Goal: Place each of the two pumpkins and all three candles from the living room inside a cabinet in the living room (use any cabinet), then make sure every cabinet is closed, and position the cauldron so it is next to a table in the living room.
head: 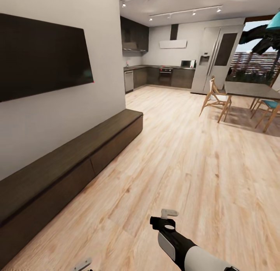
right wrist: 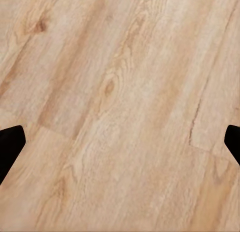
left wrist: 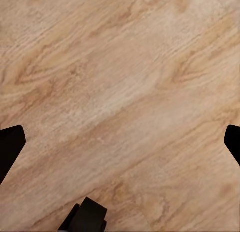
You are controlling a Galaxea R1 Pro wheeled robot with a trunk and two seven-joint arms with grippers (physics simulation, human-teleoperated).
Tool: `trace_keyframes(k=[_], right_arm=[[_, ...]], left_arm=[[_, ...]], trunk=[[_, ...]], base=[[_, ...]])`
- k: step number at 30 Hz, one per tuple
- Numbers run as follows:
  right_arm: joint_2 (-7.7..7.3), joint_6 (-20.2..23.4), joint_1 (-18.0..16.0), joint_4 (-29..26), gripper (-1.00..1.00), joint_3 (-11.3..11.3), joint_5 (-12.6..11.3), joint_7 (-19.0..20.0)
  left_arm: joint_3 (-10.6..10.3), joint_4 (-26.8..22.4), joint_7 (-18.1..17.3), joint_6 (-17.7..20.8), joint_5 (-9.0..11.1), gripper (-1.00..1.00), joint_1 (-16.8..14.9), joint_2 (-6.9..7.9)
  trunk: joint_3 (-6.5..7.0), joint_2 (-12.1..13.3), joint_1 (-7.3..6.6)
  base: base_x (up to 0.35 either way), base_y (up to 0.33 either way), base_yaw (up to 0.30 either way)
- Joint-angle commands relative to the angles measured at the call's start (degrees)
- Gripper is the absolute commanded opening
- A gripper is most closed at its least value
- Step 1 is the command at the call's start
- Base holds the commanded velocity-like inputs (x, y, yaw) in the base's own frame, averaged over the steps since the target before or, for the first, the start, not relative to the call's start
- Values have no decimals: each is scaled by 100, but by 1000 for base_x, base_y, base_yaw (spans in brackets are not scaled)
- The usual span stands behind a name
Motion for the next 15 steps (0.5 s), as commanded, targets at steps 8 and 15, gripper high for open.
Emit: trace_keyframes(k=[8,15], right_arm=[[1,-13,-4,-5,100,49,-55,-32],[1,-6,-4,-5,100,49,-54,-34]], left_arm=[[-49,3,31,-22,46,100,-4,1],[-49,3,31,-22,44,100,-4,1]], trunk=[[-47,-2,0],[-84,-2,0]], base=[[72,0,232],[72,0,232]])
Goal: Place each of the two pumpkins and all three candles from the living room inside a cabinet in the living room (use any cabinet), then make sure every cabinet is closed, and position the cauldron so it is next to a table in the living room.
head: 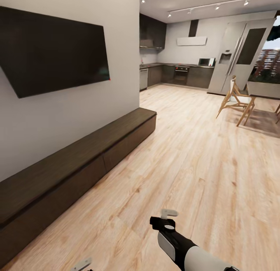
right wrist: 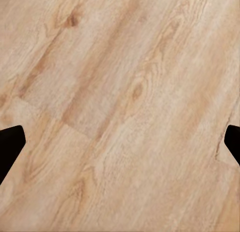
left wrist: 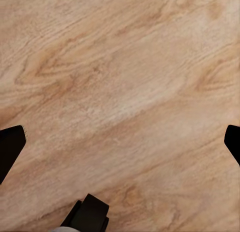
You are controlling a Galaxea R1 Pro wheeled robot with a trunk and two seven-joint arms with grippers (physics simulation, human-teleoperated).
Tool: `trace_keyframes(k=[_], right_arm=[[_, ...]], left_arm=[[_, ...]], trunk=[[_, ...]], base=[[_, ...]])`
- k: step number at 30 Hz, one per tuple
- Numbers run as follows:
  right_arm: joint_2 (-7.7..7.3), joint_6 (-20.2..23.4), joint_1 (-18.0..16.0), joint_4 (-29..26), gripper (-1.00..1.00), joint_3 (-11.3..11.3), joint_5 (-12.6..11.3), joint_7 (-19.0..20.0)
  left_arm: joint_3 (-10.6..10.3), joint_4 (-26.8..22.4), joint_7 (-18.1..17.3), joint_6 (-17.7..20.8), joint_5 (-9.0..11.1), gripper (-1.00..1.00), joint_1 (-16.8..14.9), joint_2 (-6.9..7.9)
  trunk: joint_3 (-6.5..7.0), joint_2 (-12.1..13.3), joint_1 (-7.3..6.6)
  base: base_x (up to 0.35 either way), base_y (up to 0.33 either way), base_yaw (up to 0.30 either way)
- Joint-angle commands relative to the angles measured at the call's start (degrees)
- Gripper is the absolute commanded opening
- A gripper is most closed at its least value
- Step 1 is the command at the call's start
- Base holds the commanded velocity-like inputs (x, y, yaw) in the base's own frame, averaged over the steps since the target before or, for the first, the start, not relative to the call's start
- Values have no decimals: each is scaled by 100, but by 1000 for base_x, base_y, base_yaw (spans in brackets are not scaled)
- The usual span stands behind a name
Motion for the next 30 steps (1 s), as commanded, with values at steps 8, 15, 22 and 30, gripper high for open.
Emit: trace_keyframes(k=[8,15,22,30], right_arm=[[-2,-11,-4,-5,100,49,-54,-34],[-3,-11,-4,-5,100,50,-51,-34],[4,-11,-4,-5,100,49,-51,-34],[-1,-11,-4,-5,100,49,-51,-35]], left_arm=[[-49,3,31,-22,48,100,-4,1],[-56,3,31,-22,40,100,-4,1],[-56,3,31,-22,40,100,-4,1],[-56,3,31,-22,40,100,-4,1]], trunk=[[-47,-2,0],[-84,-2,0],[-120,-2,0],[-161,-2,0]], base=[[72,0,232],[50,0,232],[3,-1,232],[23,-200,233]])
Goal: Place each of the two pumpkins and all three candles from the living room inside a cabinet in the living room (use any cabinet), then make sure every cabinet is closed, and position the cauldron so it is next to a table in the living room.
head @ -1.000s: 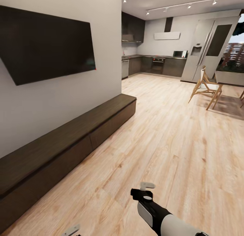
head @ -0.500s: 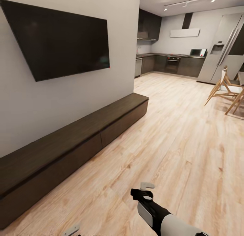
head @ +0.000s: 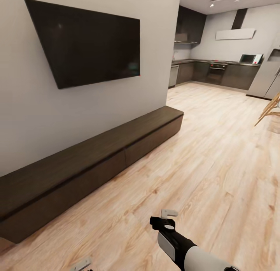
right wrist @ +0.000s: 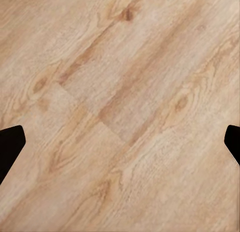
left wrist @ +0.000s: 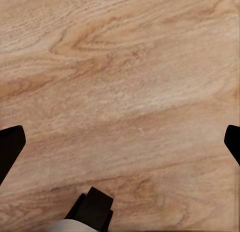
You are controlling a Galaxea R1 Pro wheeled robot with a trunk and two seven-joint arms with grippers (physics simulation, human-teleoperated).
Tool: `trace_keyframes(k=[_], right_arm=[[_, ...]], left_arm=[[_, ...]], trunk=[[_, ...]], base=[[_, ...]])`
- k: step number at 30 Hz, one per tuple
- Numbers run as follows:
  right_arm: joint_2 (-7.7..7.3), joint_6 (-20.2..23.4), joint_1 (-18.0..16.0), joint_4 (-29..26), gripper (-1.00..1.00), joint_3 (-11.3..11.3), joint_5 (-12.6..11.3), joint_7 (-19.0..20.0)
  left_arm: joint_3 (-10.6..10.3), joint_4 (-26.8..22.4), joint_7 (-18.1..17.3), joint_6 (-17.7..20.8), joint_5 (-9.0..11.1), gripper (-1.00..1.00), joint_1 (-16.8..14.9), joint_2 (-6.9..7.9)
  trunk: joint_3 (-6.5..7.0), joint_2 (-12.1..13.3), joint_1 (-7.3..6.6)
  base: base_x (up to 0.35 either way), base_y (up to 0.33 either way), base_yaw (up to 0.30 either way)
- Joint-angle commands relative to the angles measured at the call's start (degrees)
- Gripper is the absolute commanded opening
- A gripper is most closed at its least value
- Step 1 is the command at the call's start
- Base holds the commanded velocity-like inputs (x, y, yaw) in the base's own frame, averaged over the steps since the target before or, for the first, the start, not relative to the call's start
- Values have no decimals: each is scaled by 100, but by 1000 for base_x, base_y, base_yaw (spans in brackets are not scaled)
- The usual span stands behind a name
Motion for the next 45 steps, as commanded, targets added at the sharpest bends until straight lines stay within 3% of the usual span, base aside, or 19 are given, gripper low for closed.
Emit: trace_keyframes(k=[1,14,45], right_arm=[[-5,-12,-3,-6,100,49,-58,-31],[-1,-5,-3,-13,100,55,-14,-29],[3,-4,-3,-6,100,52,57,-29]], left_arm=[[-50,2,34,-23,46,100,-4,1],[-51,2,34,-23,51,100,-4,-19],[-51,2,34,-23,46,100,-4,-51]], trunk=[[-9,-2,0],[-24,-2,0],[-24,-2,0]], base=[[84,-270,239],[106,-275,102],[192,-242,268]])
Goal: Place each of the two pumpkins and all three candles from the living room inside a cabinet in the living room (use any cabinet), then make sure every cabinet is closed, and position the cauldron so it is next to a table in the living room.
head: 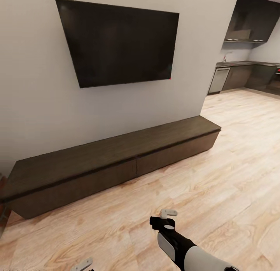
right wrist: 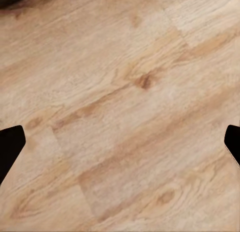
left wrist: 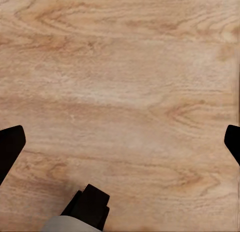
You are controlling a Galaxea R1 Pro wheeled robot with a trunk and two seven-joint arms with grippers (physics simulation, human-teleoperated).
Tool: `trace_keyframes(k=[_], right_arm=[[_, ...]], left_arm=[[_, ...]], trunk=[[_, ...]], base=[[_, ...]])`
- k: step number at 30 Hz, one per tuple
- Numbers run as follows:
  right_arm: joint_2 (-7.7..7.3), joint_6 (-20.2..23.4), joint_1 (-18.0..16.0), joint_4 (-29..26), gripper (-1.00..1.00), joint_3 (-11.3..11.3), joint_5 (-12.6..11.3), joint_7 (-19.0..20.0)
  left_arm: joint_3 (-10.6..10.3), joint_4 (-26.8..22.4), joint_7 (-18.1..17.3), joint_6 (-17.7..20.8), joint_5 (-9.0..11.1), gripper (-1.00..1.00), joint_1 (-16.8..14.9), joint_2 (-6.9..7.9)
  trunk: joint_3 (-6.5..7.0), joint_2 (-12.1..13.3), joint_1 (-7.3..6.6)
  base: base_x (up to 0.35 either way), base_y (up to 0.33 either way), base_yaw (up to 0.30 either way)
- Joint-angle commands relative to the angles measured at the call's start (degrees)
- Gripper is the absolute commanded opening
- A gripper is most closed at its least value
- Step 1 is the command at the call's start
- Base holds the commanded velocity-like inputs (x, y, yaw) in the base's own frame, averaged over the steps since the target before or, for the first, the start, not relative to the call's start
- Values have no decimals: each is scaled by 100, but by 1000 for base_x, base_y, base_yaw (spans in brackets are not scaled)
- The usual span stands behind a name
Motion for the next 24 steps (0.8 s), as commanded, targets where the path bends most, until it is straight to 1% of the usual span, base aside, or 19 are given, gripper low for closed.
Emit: trace_keyframes(k=[1,24], right_arm=[[-4,-11,-3,-6,100,48,-58,-33],[-4,-11,-3,-6,100,50,-56,-33]], left_arm=[[-49,2,34,-23,46,100,-4,1],[-49,2,32,-23,46,100,-4,1]], trunk=[[-5,-2,2],[-5,-2,2]], base=[[206,-201,273],[203,-165,273]])
